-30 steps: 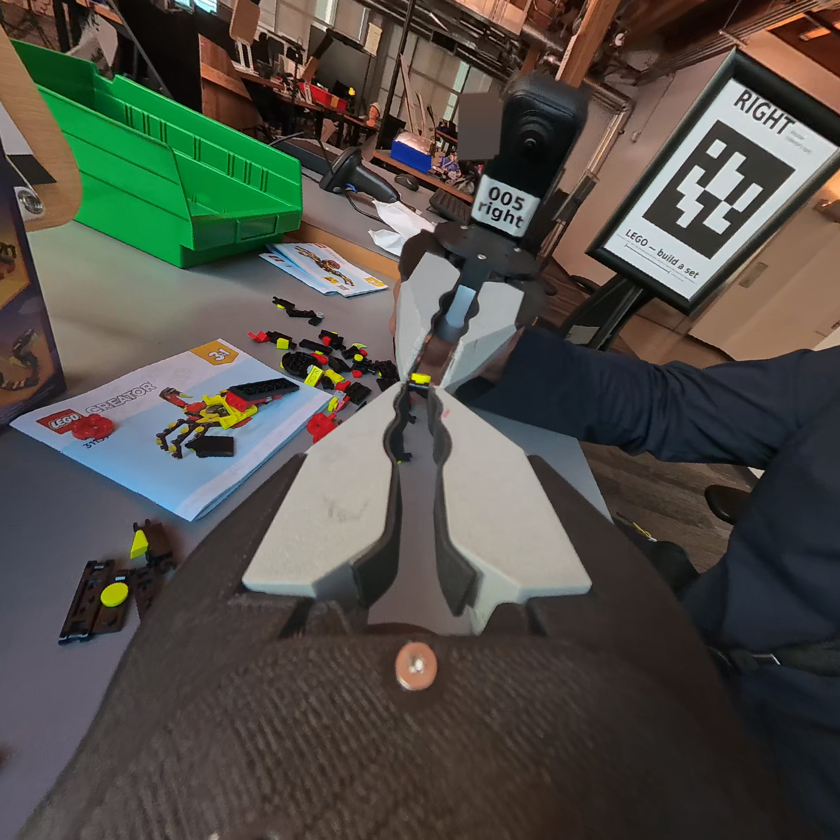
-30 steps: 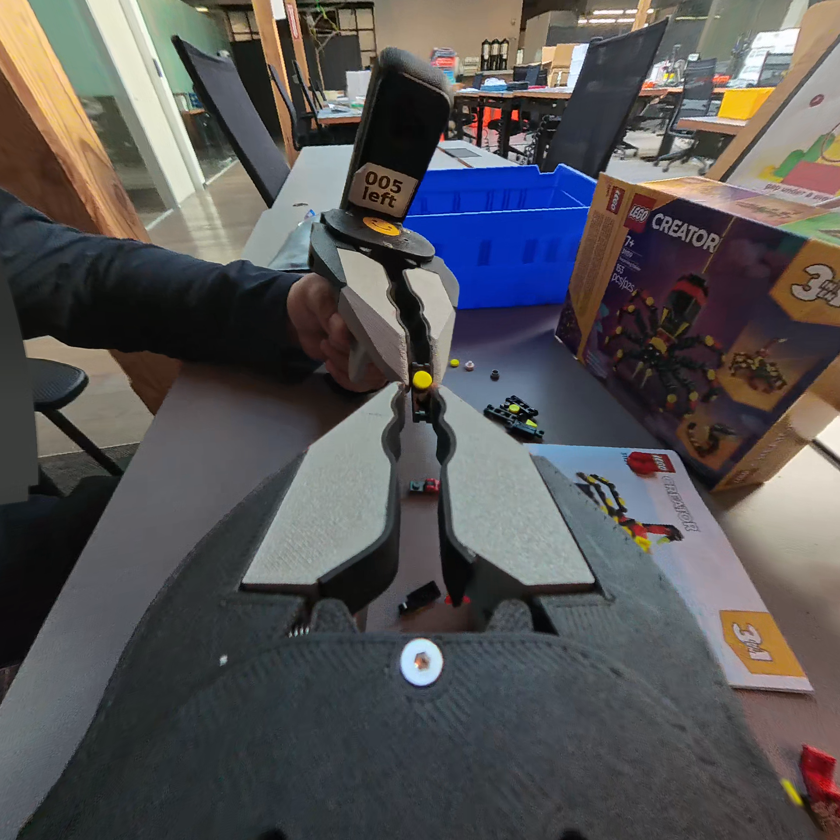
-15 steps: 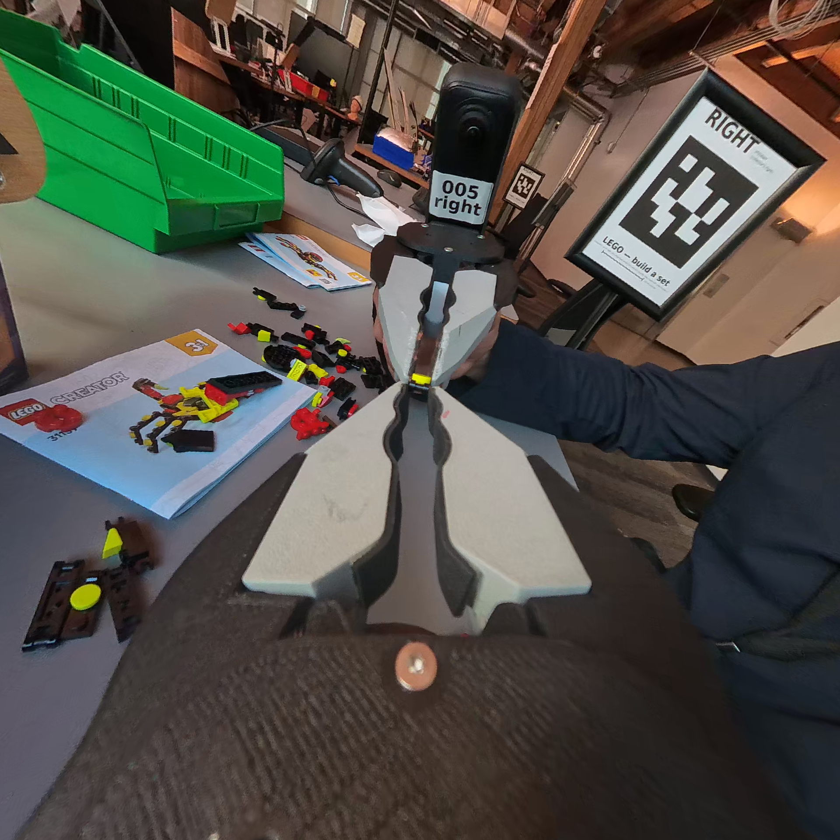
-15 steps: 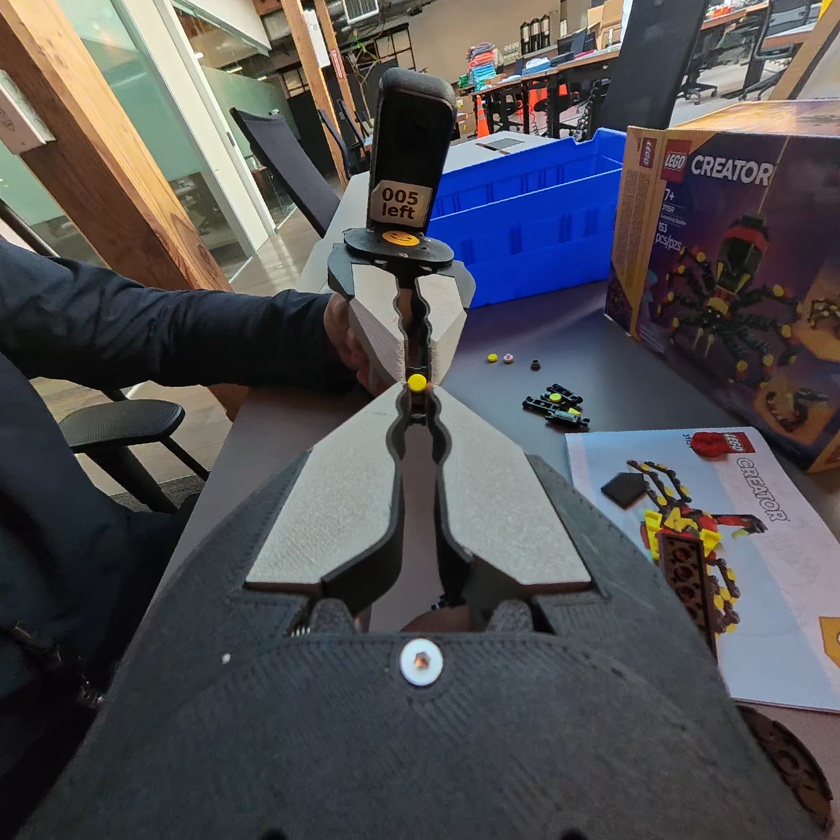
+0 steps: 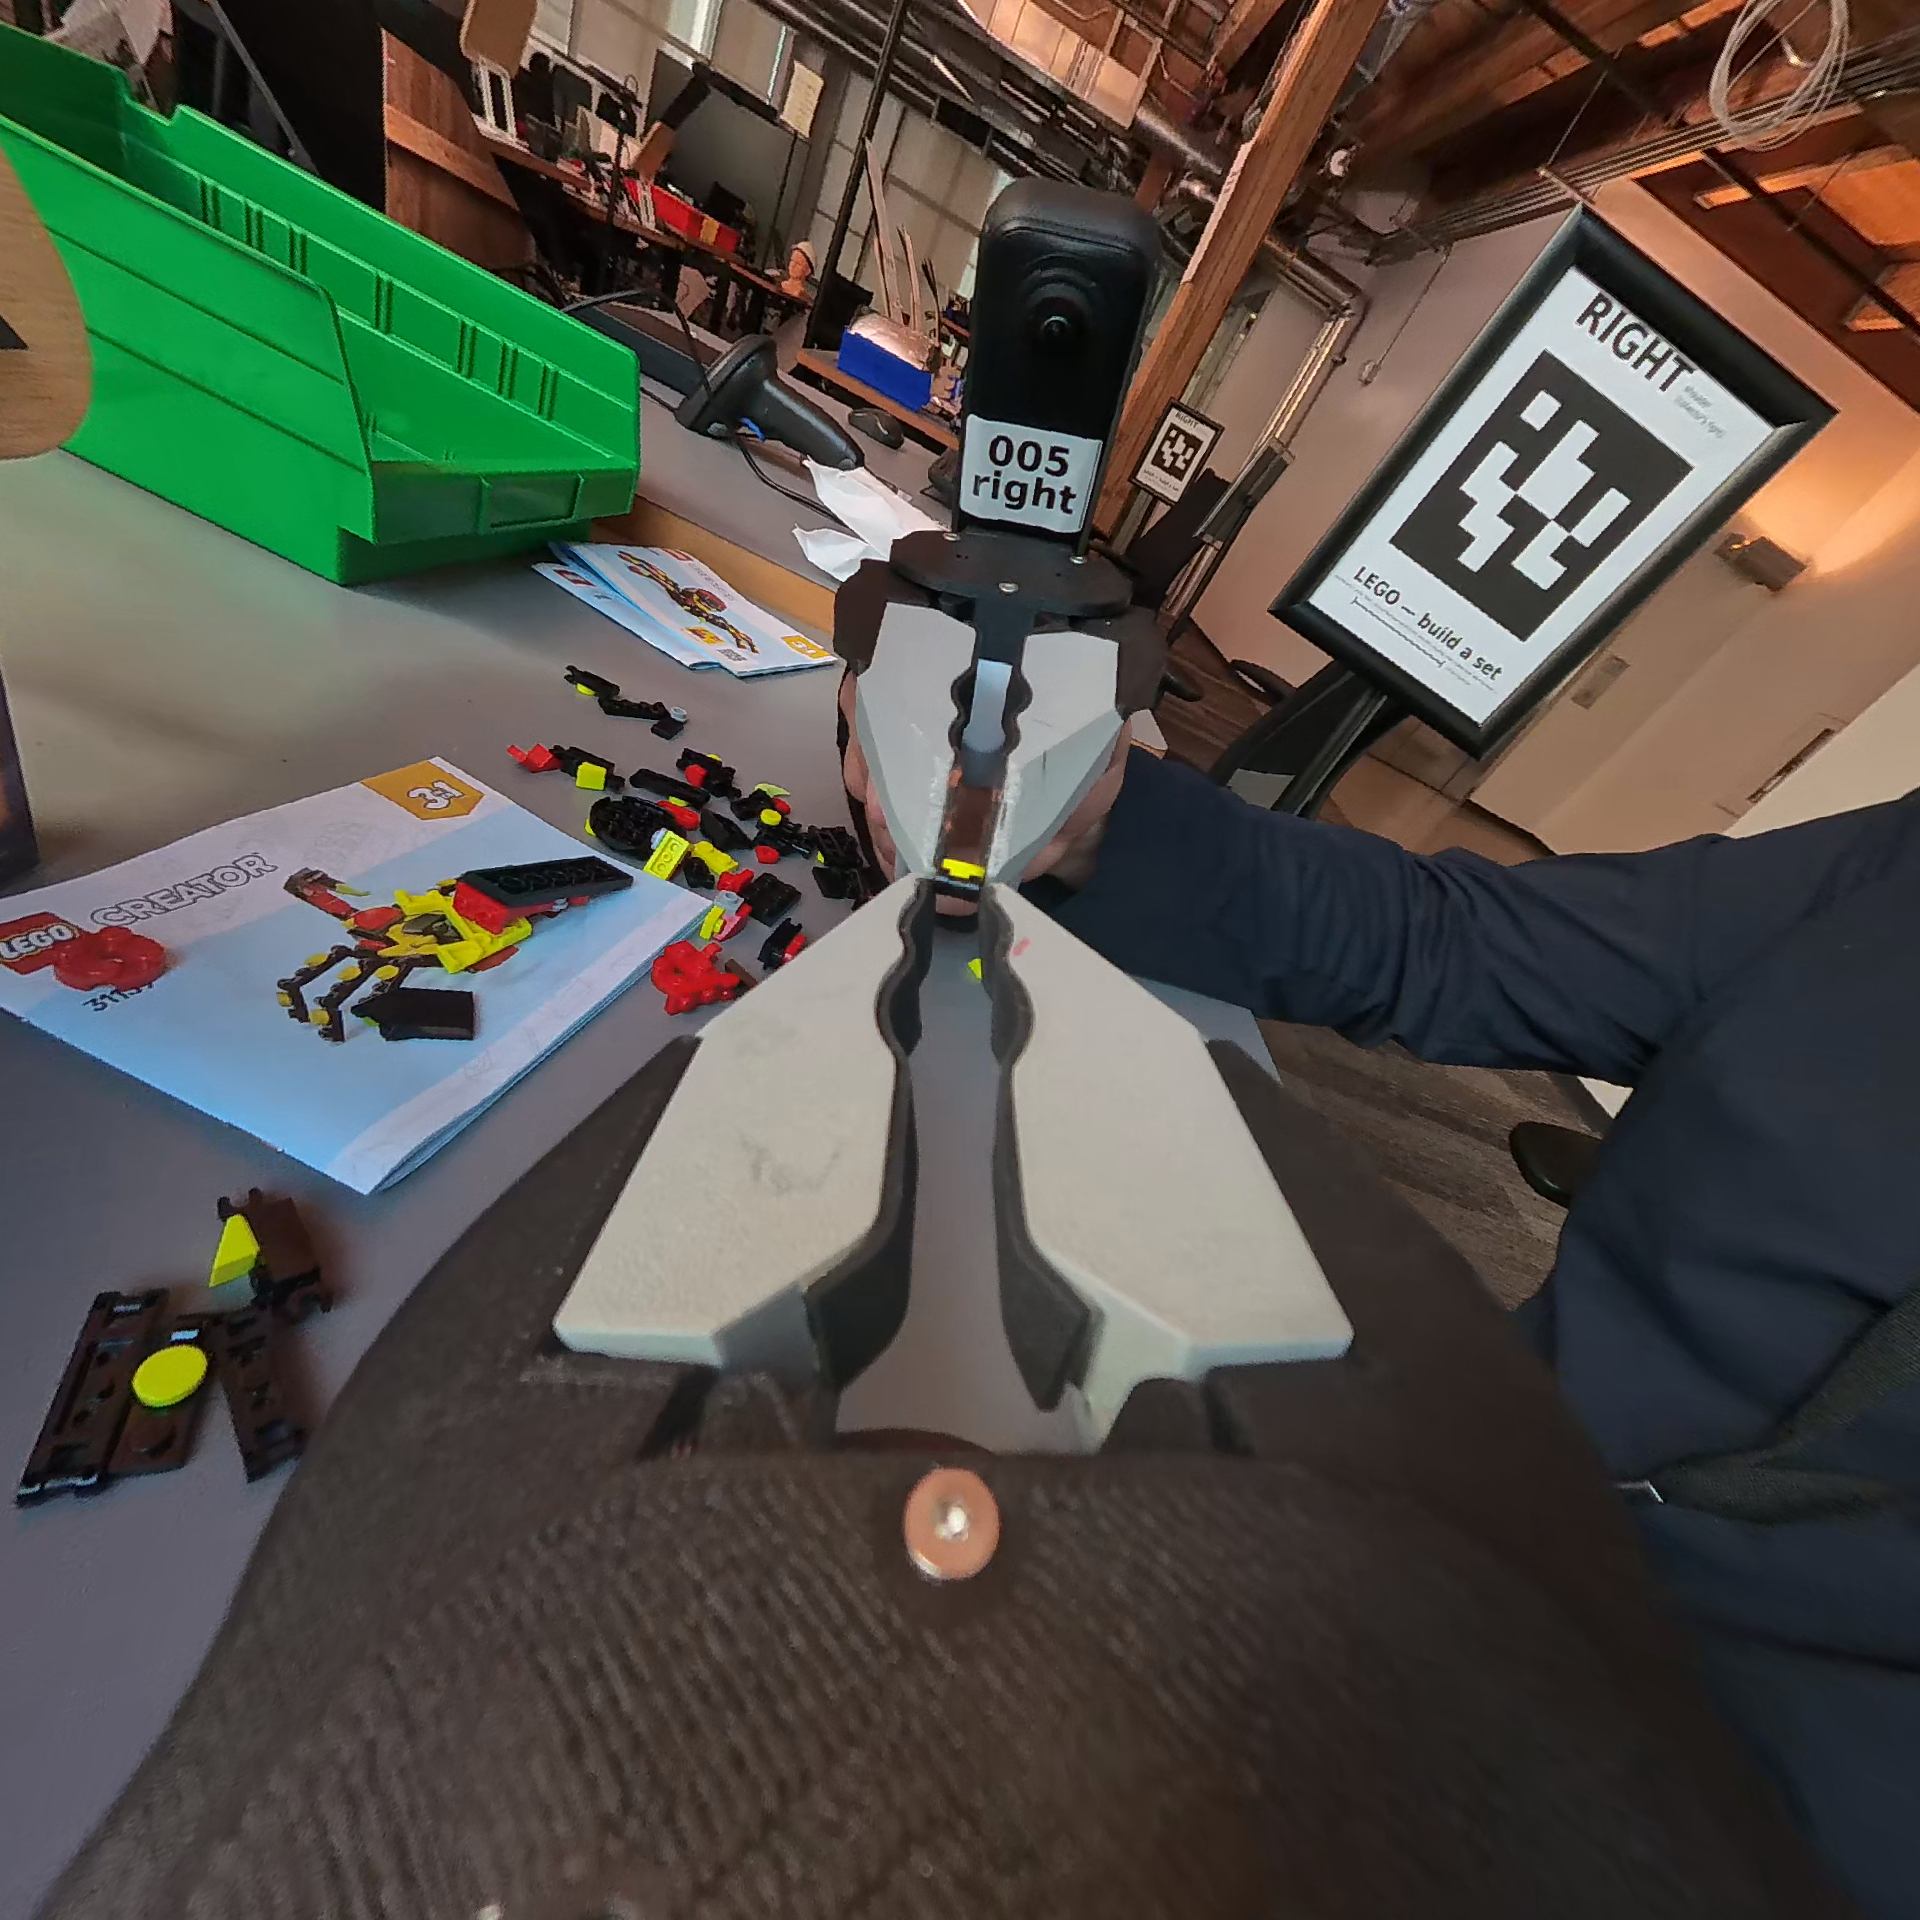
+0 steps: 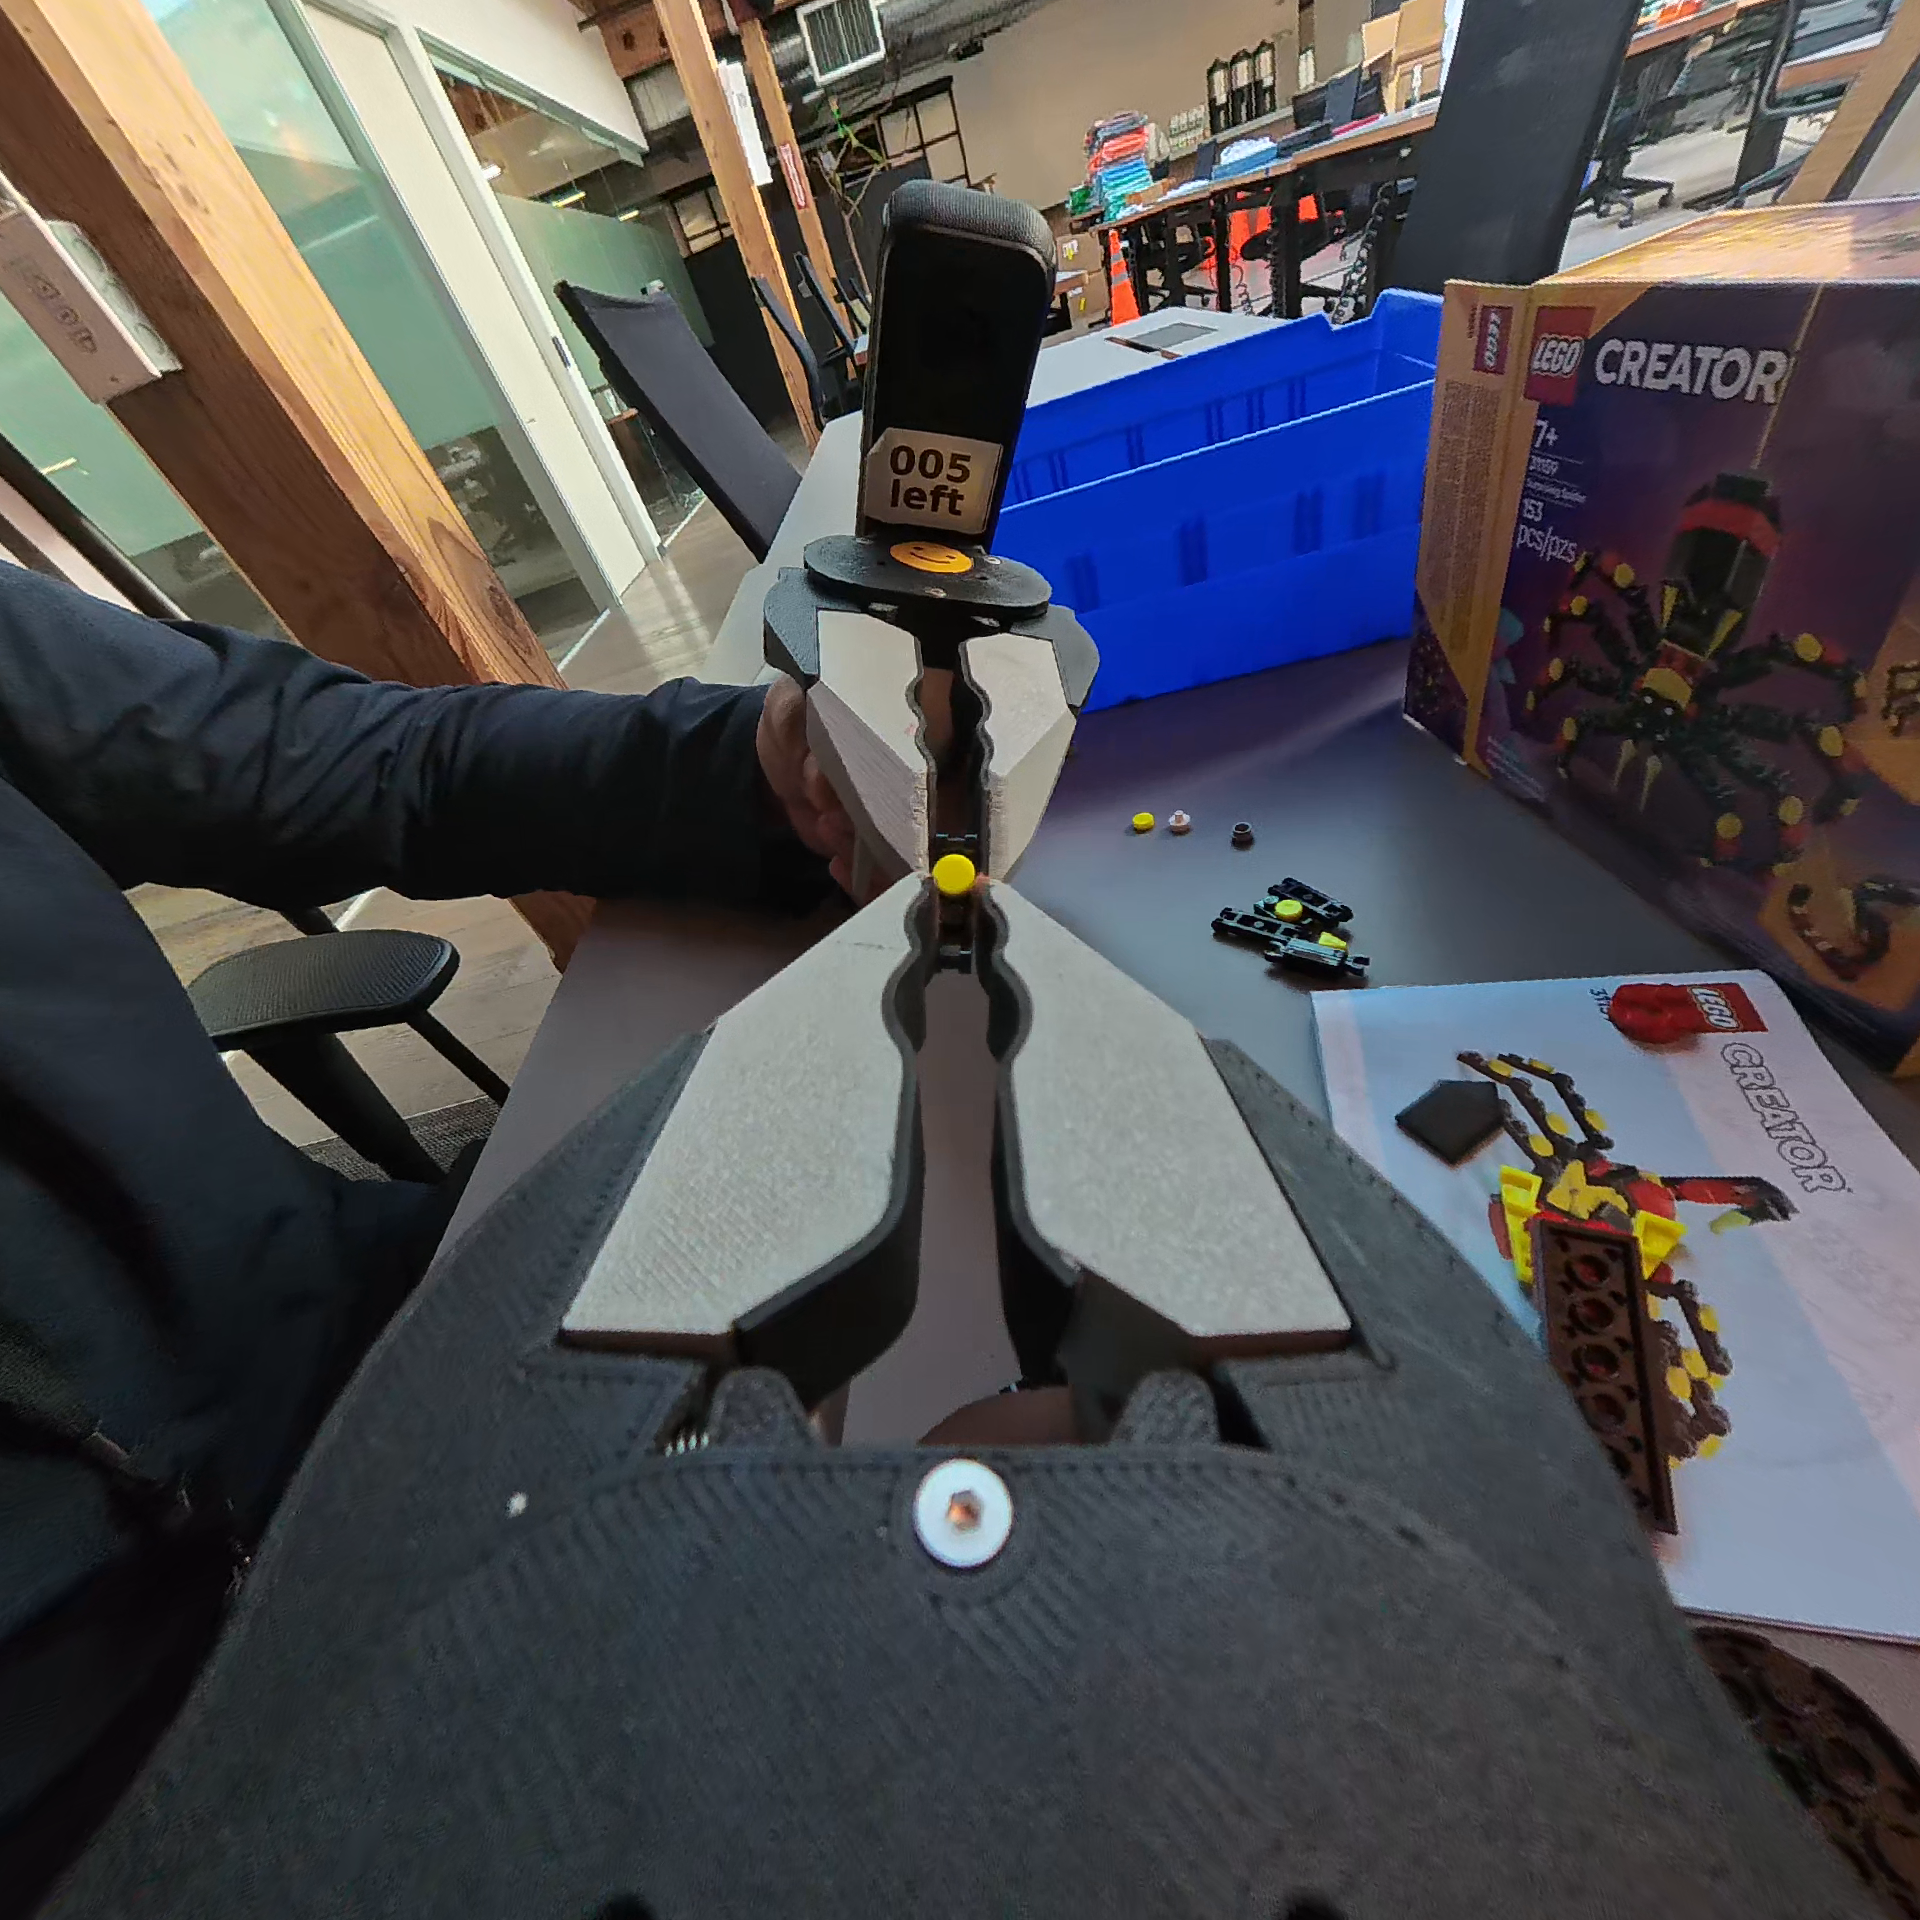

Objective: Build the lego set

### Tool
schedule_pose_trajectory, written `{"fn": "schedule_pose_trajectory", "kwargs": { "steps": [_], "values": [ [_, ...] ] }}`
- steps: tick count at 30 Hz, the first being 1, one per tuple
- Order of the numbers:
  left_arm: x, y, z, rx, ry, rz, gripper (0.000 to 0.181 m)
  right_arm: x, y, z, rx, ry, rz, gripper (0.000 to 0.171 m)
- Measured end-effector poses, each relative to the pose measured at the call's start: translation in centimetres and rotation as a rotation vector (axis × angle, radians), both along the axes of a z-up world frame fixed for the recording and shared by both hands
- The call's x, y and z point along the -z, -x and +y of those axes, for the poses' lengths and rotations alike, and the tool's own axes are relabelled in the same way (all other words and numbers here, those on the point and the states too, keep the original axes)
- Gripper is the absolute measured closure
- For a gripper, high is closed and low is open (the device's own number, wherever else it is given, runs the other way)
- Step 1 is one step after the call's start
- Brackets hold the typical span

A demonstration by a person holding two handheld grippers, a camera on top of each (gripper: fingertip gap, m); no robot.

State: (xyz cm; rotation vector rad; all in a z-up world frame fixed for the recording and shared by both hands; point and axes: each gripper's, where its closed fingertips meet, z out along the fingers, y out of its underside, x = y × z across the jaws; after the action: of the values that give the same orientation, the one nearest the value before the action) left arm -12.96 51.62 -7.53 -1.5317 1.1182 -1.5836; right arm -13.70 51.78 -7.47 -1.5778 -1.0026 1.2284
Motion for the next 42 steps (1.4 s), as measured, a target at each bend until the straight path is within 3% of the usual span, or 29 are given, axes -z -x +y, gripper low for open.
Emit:
{"fn": "schedule_pose_trajectory", "kwargs": {
  "steps": [20, 30, 35, 42],
  "values": [
    [-0.2, 0.3, 0.2, -0.019, -0.041, 0.009, 0.177, 0.3, 0.1, 0.0, 0.007, -0.022, -0.024, 0.168],
    [0.1, 0.0, 0.7, -0.042, 0.021, 0.005, 0.176, 0.7, 0.2, 0.5, 0.048, -0.069, -0.063, 0.166],
    [-1.4, 0.4, 1.1, -0.063, 0.092, -0.102, 0.176, -0.9, 0.4, 0.9, 0.093, -0.063, 0.052, 0.167],
    [-2.4, 0.6, 2.8, -0.151, 0.205, -0.237, 0.176, -2.1, 0.3, 2.6, 0.181, 0.123, 0.255, 0.168]
  ]
}}
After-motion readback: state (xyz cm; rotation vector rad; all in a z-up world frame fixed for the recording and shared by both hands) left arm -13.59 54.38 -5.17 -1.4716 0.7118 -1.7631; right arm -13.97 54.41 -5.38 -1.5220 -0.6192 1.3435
